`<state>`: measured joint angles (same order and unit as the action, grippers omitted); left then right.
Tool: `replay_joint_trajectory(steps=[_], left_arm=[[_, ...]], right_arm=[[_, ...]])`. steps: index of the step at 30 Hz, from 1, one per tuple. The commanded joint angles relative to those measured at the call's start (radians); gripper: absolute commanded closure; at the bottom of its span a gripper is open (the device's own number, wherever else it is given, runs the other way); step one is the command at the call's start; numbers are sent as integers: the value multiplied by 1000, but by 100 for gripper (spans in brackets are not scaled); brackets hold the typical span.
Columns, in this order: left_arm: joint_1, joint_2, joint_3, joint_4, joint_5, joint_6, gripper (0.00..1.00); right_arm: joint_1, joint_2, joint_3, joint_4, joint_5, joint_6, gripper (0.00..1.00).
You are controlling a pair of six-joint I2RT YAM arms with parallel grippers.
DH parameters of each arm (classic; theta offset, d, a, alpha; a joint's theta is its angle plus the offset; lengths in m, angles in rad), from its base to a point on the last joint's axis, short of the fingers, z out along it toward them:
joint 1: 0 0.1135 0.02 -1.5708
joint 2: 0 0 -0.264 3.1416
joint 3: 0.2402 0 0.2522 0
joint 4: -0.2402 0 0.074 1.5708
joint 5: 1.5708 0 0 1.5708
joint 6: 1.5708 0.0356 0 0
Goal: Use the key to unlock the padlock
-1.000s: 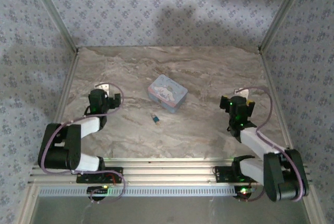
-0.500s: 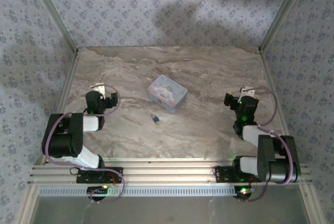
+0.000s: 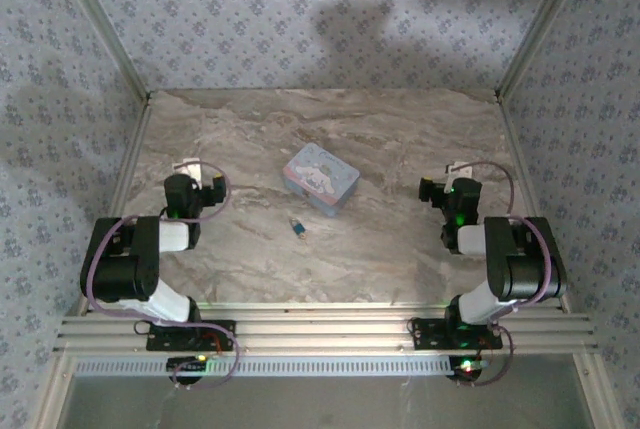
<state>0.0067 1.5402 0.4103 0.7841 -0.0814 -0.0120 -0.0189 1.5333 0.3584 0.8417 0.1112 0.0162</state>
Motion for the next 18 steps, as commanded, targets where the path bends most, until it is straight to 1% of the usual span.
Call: replay_joint_trajectory(steps=[1,18], left_arm=[[1,-6,3,30,15,-11,2],[3,-6,2,30,15,-11,2]], right_arm=[[2,-7,13,18,25,-21,0],[9,-6,18,7,31,-25,0]])
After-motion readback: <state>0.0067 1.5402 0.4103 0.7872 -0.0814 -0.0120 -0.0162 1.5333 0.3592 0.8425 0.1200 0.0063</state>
